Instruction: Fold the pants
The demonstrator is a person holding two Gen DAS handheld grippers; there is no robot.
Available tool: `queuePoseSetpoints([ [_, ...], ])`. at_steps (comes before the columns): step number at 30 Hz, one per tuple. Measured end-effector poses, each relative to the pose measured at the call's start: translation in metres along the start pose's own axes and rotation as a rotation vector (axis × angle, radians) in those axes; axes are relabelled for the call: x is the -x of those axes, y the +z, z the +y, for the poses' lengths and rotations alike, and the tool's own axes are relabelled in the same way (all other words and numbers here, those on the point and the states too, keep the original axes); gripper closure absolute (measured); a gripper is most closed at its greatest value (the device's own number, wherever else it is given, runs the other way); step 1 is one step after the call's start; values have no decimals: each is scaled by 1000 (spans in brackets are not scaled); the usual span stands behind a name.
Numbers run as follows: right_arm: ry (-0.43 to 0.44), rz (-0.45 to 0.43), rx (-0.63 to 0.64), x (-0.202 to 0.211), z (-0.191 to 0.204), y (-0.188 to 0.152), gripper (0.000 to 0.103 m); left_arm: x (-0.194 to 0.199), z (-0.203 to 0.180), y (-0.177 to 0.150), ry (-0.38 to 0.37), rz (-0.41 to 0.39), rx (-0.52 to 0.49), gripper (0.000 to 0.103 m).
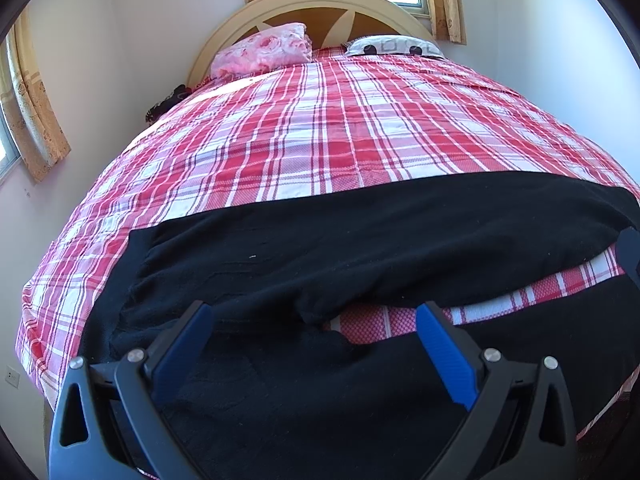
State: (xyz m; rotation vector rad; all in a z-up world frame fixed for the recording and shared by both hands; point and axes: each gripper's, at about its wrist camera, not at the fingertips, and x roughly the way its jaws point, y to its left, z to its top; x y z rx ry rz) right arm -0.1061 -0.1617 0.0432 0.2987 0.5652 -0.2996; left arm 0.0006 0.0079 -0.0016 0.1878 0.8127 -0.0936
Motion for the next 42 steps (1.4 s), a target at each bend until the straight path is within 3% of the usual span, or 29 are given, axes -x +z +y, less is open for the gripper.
queuePoseSetpoints([
  [42, 5, 21, -12, -4, 2, -5, 1, 1, -6, -3, -10, 9, -4, 0],
])
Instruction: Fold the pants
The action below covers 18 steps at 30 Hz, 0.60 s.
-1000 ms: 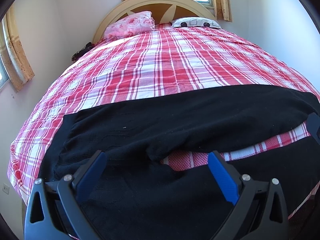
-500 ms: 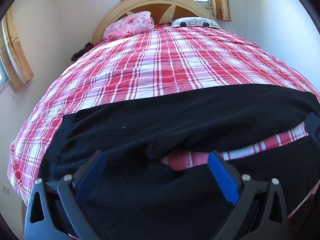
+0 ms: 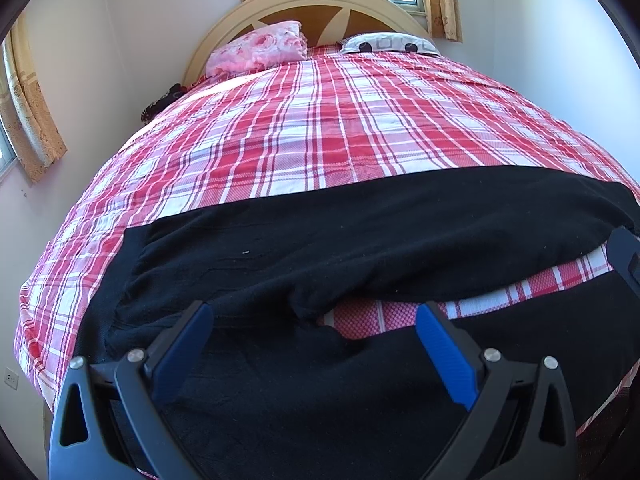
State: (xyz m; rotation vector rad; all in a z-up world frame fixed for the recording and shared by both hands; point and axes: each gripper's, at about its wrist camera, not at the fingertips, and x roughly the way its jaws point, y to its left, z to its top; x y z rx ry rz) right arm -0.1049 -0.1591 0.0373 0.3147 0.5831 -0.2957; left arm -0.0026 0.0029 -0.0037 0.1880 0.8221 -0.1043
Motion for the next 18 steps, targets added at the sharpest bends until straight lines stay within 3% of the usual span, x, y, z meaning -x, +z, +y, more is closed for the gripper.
queuePoseSetpoints([
  [18, 3, 5, 9, -4, 1, -2, 1, -4, 3, -2, -2, 8, 3, 0],
])
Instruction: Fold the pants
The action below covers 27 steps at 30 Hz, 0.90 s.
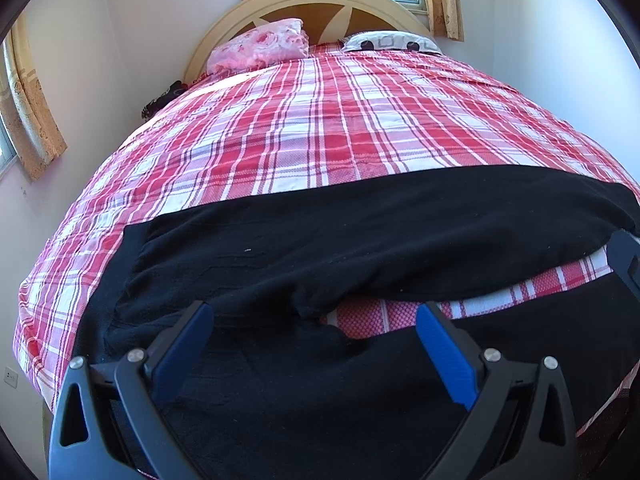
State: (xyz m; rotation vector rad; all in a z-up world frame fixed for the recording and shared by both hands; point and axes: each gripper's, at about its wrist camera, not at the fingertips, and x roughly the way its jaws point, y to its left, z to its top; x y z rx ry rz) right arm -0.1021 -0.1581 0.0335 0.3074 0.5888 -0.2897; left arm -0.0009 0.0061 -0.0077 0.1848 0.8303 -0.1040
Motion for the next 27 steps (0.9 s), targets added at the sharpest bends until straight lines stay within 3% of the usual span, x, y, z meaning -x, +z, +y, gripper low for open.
queuePoseSetpoints([
  [6, 3, 3, 9, -2, 1, 1, 1, -2, 4, -1, -9, 11, -13, 0],
  [11, 36, 25, 55, -12, 9, 8, 1, -12, 32, 4, 13, 45, 2, 0],
  [15, 140, 65, 166, -31, 26, 29, 1, -24, 67, 14, 68, 57, 38, 0],
  [18, 224, 138, 286, -66, 50, 50, 1, -34, 91, 24, 101, 75, 79, 0],
  [22, 322, 224, 345, -106, 75, 60, 1, -39, 124, 28, 133, 76, 165, 0],
  [27, 518, 335, 422, -146, 146, 57, 1, -50, 145, 19, 164, 109, 178, 0],
])
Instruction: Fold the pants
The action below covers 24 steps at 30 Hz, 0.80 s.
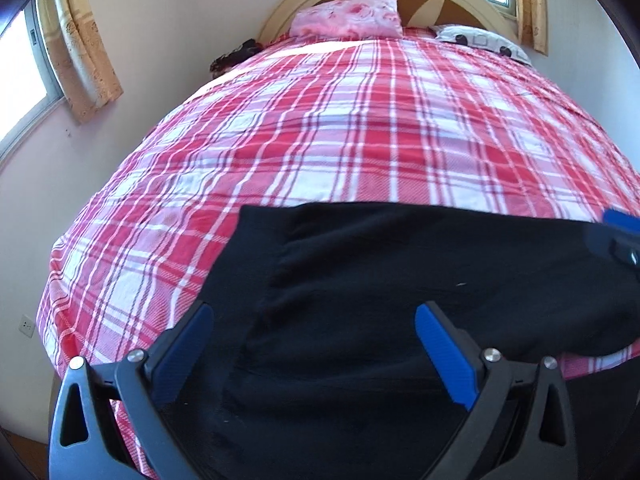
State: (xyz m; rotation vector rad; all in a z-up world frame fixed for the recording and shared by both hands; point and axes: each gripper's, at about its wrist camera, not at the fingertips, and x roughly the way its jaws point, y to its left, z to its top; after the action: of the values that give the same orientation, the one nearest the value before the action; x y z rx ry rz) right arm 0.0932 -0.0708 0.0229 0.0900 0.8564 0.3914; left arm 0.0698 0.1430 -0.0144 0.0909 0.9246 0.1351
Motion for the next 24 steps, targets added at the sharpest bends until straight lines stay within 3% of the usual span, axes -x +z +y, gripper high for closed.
queuePoseSetpoints([
  [4, 89, 75, 72, -58, 28, 35, 1, -15, 17, -3, -5, 43, 25, 0],
  [9, 90, 174, 183, -120, 47, 53, 9, -23, 32, -1, 1, 27, 29, 0],
  [13, 104, 256, 236, -150, 56, 48, 36, -26, 43, 1, -2, 26, 34, 0],
  [15, 78, 261, 297, -153, 64, 40, 39, -29, 51, 0, 8, 33, 51, 0],
  [16, 73, 242, 343, -149, 70, 36, 52, -29, 55, 0, 7, 34, 59, 0],
  [17, 90, 235, 366, -146, 73, 34, 72, -29, 56, -1, 5, 36, 64, 0],
  [19, 121, 243, 361, -140, 75, 34, 93, -27, 60, -2, -3, 35, 76, 0],
  [24, 164, 168, 289, -105, 73, 31, 96, -12, 64, -4, -24, 2, 78, 0],
])
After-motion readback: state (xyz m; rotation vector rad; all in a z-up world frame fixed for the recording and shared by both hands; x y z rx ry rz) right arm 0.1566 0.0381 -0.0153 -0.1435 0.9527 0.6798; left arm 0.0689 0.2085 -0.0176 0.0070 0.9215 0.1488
